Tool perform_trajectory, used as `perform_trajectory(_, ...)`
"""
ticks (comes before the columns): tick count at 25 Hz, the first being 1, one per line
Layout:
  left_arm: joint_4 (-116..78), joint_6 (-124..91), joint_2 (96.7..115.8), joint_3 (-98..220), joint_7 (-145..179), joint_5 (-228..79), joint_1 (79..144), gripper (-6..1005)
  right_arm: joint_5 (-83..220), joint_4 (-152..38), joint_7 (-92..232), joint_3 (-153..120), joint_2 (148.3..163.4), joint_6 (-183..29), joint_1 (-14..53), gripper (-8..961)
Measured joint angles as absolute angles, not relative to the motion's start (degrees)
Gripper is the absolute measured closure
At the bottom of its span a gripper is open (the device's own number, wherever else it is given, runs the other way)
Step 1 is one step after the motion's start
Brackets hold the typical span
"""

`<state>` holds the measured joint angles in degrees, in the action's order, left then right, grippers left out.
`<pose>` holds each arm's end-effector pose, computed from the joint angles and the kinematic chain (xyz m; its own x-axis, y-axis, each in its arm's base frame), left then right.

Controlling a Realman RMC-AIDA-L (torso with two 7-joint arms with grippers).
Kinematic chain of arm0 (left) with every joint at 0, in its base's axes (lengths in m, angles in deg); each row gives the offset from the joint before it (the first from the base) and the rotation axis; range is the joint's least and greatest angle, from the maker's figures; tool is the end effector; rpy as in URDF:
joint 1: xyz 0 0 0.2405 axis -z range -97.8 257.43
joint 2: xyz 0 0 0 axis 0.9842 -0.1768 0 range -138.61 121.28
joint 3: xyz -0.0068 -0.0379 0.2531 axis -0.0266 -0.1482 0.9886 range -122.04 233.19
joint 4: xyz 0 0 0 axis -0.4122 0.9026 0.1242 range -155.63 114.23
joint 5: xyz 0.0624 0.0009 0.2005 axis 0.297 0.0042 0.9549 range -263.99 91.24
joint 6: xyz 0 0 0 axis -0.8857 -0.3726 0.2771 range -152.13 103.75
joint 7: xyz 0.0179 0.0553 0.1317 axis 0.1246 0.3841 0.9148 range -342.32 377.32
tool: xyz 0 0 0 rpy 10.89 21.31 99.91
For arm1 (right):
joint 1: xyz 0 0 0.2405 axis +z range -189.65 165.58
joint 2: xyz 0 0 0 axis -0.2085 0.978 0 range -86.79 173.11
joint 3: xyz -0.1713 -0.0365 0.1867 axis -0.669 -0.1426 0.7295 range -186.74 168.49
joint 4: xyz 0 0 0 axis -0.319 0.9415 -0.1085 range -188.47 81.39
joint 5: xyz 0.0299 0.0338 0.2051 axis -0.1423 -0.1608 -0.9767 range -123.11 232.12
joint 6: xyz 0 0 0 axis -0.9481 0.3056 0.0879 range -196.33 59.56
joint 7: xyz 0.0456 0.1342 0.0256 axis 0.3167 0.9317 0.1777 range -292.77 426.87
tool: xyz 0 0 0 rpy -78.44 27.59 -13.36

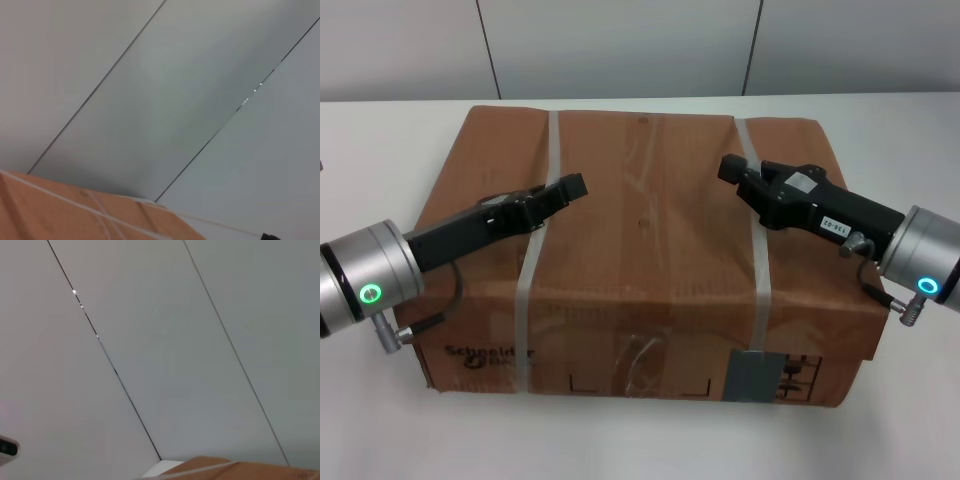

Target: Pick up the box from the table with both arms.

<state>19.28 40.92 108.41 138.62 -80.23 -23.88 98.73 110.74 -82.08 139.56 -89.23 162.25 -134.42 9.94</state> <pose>-0.2443 0.3294 -0.0313 0.3432 0.5854 0.7345 0.8014 -0.5904 0.0960 0.2586 0.3292 -0.0469 0.4928 -0.3855 -0.7801 -0.7255 -0.6770 -0.1238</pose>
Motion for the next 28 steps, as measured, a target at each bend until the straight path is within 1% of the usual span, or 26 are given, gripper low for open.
perform_trajectory(9,19.3,41.0,108.41,138.6,-80.2,-23.9,98.7,898,110.4,-83.6,139.6,-89.2,162.23,-135.0,8.9,911)
perform_trajectory(28,19.3,40.9,108.41,138.5,-80.2,-23.9,98.8,897,110.4,-83.6,139.6,-89.2,162.25,-135.0,8.9,911)
